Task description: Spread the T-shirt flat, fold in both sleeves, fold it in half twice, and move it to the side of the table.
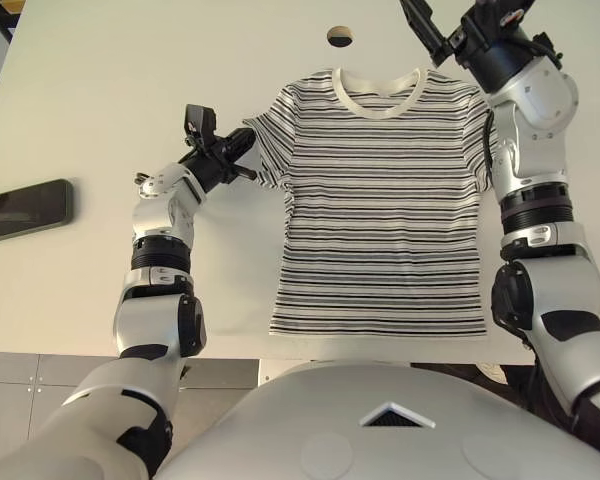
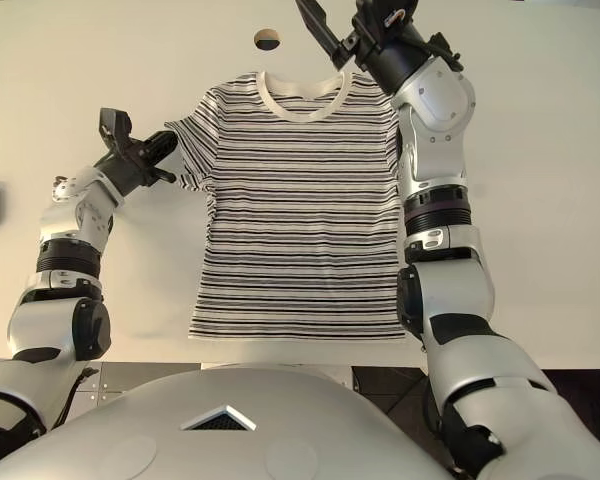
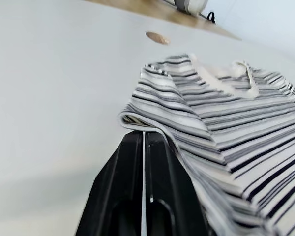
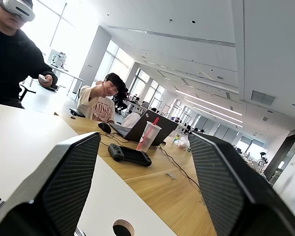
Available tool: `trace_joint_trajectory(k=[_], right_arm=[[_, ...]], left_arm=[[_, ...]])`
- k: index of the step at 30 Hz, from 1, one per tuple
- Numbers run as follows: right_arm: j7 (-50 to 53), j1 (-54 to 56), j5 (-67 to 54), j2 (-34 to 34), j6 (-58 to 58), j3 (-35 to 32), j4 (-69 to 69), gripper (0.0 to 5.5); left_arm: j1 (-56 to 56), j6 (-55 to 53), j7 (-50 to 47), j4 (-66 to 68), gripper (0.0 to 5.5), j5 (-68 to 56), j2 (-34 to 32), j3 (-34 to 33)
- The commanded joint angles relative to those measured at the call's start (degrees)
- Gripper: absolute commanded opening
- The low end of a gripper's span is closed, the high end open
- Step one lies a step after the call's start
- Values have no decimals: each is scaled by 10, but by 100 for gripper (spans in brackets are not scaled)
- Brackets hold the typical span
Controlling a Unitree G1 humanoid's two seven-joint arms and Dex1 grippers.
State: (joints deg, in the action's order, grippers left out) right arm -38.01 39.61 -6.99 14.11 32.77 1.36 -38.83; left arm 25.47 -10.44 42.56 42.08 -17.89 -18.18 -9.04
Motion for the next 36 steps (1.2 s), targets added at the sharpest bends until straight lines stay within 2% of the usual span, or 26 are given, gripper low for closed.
trace_joint_trajectory(k=[1, 10, 21, 33, 36], right_arm=[[-2, -3, 5, 1, 4, 3, 1, 334], [-2, -6, 8, 2, 5, 4, 0, 334], [-1, -8, 14, 1, 9, 8, -1, 334], [-2, -11, 19, 2, 11, 12, 4, 334], [-1, -12, 19, 4, 10, 13, 6, 334]], left_arm=[[-3, -26, 13, -50, 12, -21, 8, -3], [-25, -55, -1, -118, 12, -30, 16, -1], [-6, 31, -94, -21, 158, 102, -14, 52], [34, 69, -98, 105, 158, 124, -11, 59], [34, 68, -90, 108, 113, 121, -9, 60]])
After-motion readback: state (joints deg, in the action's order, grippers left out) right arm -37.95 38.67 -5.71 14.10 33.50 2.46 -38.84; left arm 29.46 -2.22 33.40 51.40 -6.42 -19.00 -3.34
